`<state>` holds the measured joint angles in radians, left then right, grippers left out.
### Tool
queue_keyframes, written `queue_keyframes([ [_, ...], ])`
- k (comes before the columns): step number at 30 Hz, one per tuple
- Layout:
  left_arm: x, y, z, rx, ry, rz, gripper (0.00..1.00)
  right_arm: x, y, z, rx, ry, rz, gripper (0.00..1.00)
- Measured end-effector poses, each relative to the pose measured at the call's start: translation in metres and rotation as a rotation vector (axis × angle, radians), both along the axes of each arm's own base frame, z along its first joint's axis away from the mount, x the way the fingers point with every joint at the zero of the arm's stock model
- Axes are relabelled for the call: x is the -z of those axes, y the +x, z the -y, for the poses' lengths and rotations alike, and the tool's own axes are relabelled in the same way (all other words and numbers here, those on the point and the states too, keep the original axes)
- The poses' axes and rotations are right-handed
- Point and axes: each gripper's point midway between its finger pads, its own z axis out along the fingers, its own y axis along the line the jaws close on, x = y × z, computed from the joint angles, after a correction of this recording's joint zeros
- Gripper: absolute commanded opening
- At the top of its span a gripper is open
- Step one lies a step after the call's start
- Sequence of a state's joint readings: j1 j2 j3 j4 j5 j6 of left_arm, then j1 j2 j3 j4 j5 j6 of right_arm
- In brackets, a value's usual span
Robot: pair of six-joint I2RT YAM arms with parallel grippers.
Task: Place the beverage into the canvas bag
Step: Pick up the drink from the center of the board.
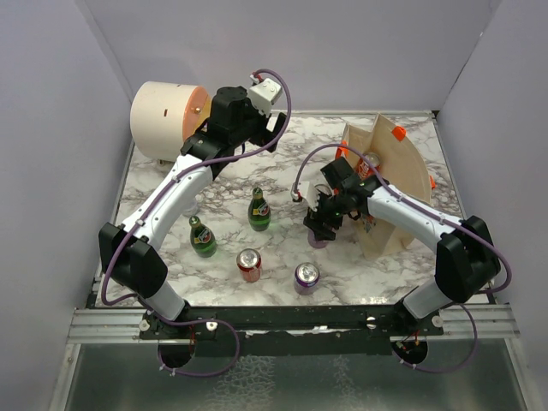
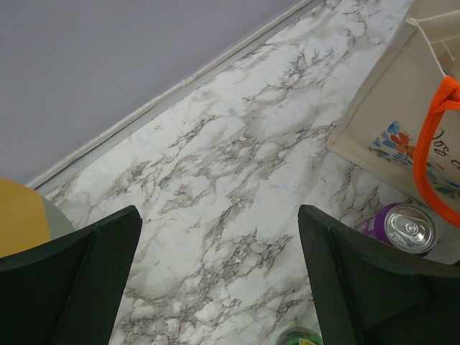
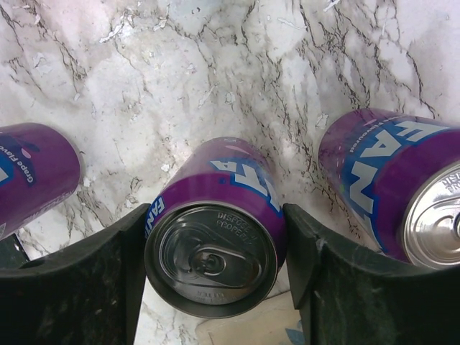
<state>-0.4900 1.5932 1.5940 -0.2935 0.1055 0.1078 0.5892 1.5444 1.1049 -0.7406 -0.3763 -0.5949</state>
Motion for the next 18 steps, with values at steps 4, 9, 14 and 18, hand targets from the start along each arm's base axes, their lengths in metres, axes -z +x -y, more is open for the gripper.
queue_keyframes([
  [4, 0.000, 0.000, 0.000, 0.005, 0.003, 0.003, 0.93, -0.001, 0.000, 0.000, 0.000, 0.001, 0.000, 0.50],
  [9, 0.000, -0.002, 0.003, 0.022, 0.015, 0.012, 0.93, -0.008, -0.005, 0.003, 0.005, -0.005, -0.016, 0.43],
  [14, -0.001, -0.002, 0.005, 0.030, 0.024, 0.020, 0.93, -0.058, 0.001, -0.008, 0.007, 0.066, 0.026, 0.38],
  [18, -0.004, 0.004, 0.007, 0.026, 0.022, 0.032, 0.93, -0.108, 0.013, -0.020, 0.014, 0.143, 0.101, 0.35],
])
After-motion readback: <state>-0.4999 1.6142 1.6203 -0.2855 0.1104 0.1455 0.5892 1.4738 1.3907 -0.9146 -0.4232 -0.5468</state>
